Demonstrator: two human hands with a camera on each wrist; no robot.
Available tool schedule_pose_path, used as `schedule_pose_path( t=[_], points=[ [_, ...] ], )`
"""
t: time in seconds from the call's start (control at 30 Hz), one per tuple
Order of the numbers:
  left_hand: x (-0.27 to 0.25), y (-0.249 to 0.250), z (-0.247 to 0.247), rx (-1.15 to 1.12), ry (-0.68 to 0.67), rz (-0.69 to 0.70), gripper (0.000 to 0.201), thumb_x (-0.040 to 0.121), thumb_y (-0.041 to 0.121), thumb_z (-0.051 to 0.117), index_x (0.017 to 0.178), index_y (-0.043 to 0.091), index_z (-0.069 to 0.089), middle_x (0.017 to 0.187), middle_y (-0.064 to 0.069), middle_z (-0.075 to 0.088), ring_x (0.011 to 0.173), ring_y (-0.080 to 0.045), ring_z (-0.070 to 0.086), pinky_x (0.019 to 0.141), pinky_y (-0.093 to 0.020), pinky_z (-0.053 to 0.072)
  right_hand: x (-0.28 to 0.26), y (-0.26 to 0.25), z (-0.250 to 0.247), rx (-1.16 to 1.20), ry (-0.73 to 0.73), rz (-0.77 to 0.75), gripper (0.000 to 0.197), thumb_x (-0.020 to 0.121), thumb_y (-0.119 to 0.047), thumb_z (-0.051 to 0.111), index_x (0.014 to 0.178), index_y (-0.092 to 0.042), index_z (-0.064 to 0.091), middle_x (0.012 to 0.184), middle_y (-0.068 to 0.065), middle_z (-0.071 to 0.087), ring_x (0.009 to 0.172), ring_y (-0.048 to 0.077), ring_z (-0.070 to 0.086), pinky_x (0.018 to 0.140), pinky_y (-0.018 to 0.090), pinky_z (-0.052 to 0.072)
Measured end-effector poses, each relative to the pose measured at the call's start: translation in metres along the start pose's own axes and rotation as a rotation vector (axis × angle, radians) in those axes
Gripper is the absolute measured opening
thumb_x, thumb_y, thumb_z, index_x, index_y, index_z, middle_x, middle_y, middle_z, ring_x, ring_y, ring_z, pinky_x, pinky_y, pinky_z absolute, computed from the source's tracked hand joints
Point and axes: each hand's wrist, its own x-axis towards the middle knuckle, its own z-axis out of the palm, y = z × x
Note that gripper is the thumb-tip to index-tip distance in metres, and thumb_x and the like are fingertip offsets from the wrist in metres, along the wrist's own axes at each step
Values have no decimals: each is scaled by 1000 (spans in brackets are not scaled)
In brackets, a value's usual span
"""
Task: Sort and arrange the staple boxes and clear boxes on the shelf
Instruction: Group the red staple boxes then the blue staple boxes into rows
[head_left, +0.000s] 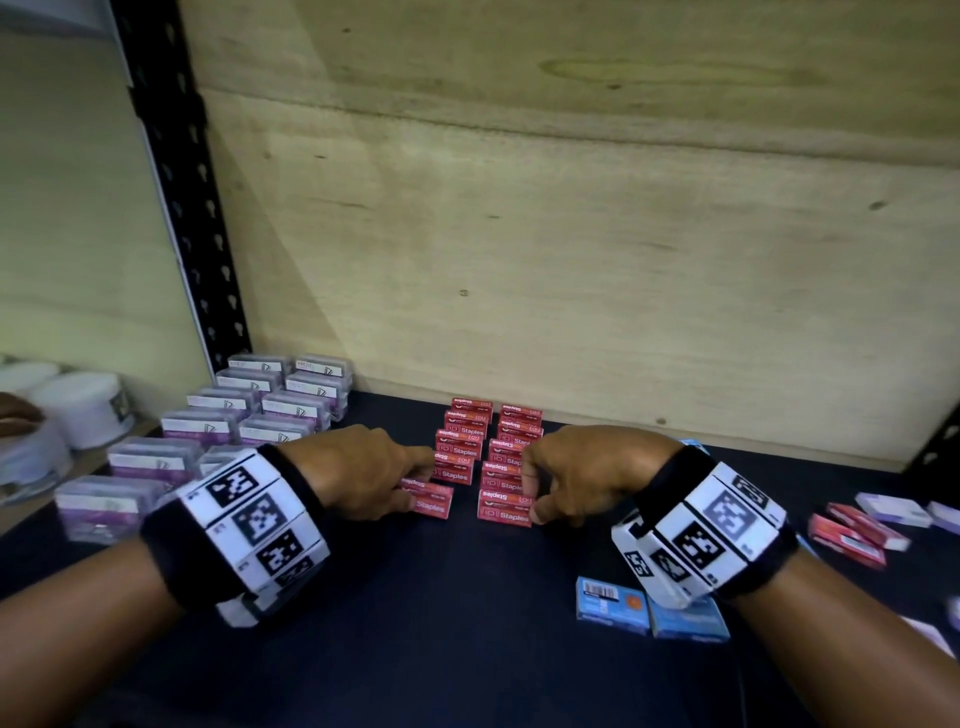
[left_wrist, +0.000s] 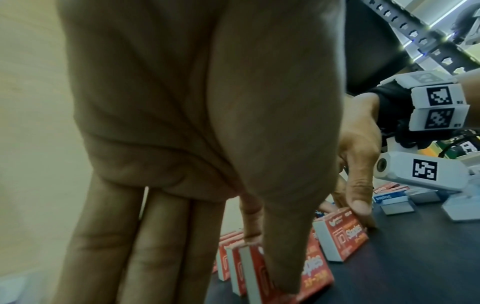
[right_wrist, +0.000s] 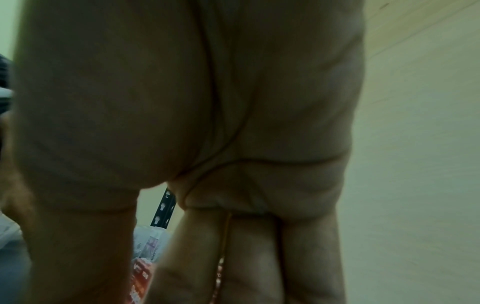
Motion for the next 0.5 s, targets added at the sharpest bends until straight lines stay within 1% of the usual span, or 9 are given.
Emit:
schedule_pose_path(
  t=[0.1, 0.17, 0.23, 0.3, 0.37, 0.43, 0.5],
  points=[
    [5, 6, -6, 44, -34, 5, 47, 100, 48, 42, 143, 39, 26, 127, -10, 58, 110, -28, 58, 90, -37, 45, 0, -1, 0, 1, 3, 0, 18, 92, -31, 66, 107, -21, 66, 68, -12, 63, 75, 11, 68, 65, 23, 46],
    [7, 10, -9, 57, -48, 10, 50, 100, 48, 40, 145, 40, 21, 127, -10, 58, 110, -27, 59, 94, -39, 47, 0, -2, -1, 1, 2, 7, 18, 92, -31, 66, 107, -21, 66, 69, -12, 63, 74, 11, 66, 63, 23, 45],
    [9, 13, -10, 62, -54, 11, 49, 100, 48, 39, 145, 39, 21, 124, -10, 59, 107, -26, 59, 91, -38, 47, 0, -2, -1, 4, 3, 13, 17, 93, -31, 65, 107, -21, 66, 70, -12, 63, 73, 10, 66, 62, 22, 44],
    [12, 15, -9, 63, -50, 10, 48, 101, 47, 39, 144, 37, 22, 119, -8, 60, 103, -24, 60, 88, -37, 47, 0, -2, -2, 17, 5, 15, 16, 93, -30, 65, 107, -21, 66, 71, -12, 63, 73, 10, 67, 63, 23, 45],
    [15, 17, -8, 81, -36, 7, 49, 100, 48, 39, 144, 36, 23, 121, -9, 60, 106, -25, 59, 89, -37, 47, 1, -1, -2, 30, 4, 22, 16, 93, -30, 65, 106, -21, 66, 73, -11, 65, 72, 9, 66, 66, 24, 47],
    [16, 18, -5, 101, -22, 5, 51, 100, 49, 39, 146, 37, 21, 125, -9, 59, 111, -27, 57, 89, -38, 46, 2, -2, -1, 28, -2, 33, 16, 93, -29, 64, 106, -19, 65, 77, -7, 69, 71, 8, 66, 67, 24, 47],
    [16, 18, -3, 110, -13, 9, 52, 101, 48, 39, 147, 37, 19, 126, -9, 59, 112, -27, 57, 86, -35, 44, 3, -2, -1, 23, -3, 39, 16, 93, -28, 64, 106, -19, 65, 86, -3, 73, 73, 10, 69, 69, 24, 49]
  ],
)
